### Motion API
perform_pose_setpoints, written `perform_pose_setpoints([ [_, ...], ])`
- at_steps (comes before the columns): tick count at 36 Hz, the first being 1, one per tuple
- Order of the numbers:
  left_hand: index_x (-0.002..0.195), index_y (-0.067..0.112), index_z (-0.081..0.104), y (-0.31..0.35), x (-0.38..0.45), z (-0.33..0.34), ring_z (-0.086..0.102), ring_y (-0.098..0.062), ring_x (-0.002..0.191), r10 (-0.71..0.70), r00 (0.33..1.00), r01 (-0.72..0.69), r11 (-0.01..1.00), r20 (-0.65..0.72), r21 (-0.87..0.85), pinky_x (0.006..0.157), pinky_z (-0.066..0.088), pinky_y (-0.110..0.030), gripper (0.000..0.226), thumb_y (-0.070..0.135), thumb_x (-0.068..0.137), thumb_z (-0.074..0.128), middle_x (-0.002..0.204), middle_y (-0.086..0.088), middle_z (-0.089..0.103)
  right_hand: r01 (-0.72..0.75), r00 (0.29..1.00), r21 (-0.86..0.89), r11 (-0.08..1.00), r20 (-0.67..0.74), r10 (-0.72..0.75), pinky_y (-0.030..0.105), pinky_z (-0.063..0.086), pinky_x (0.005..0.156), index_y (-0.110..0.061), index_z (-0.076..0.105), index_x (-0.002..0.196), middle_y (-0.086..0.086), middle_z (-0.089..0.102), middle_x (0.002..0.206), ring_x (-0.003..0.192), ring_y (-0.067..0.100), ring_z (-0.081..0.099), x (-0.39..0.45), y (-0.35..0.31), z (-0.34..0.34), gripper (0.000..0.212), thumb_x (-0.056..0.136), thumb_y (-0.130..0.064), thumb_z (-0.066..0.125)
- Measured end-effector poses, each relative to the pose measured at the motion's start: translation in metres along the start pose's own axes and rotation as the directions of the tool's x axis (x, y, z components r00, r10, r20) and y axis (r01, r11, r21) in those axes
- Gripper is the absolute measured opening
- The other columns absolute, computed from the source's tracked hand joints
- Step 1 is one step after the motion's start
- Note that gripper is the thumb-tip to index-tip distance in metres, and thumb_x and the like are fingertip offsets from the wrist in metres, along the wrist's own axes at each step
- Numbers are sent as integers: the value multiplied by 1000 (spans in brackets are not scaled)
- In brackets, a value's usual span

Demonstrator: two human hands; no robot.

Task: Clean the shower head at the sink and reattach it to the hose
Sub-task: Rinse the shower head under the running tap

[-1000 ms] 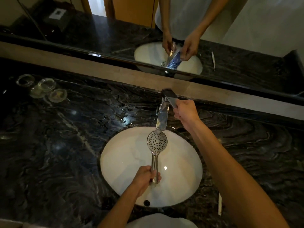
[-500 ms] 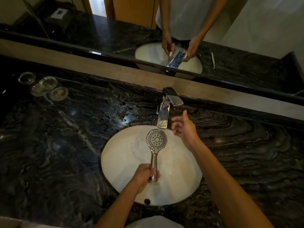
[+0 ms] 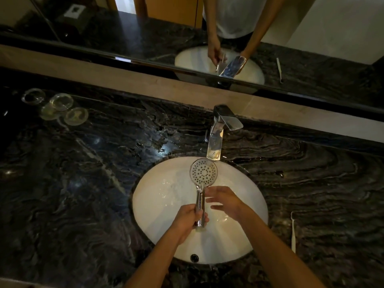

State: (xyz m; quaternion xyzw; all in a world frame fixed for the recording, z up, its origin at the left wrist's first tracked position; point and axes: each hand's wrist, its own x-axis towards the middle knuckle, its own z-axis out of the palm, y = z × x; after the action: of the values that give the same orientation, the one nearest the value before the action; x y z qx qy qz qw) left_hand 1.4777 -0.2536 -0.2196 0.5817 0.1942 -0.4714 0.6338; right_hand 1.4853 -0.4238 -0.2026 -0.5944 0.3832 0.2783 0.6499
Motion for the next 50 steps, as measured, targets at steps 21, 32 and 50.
perform_pose_setpoints([
  [21, 111, 3, 66, -23, 29, -10, 73, -24, 87, 58, 998, -58, 998, 7, 22, 82, 59, -38, 19, 5, 99, 51, 95, -16, 73, 88, 992, 175, 981, 75, -102, 45, 50, 94, -11, 65, 119, 11, 75, 112, 96, 24, 68, 30, 32, 22, 23, 97, -11, 60],
  [32, 108, -3, 65, -18, 37, -16, 71, -23, 81, 40, 997, -39, 999, 68, -16, 77, 57, -37, 18, 1, 99, 50, 90, -14, 72, 158, 987, 202, 967, 9, -163, 45, 50, 88, -16, 69, 116, 12, 75, 108, 85, 24, 67, 36, 39, 29, 22, 97, -11, 60],
  [50, 101, 2, 67, -31, 42, -13, 72, -24, 81, 87, 994, -90, 995, 72, 43, 77, 60, -37, 10, 1, 92, 61, 85, -13, 73, 153, 986, 171, 973, 37, -161, 48, 49, 101, -18, 67, 121, 9, 75, 111, 105, 28, 69, 36, 47, 22, 28, 95, -10, 62],
])
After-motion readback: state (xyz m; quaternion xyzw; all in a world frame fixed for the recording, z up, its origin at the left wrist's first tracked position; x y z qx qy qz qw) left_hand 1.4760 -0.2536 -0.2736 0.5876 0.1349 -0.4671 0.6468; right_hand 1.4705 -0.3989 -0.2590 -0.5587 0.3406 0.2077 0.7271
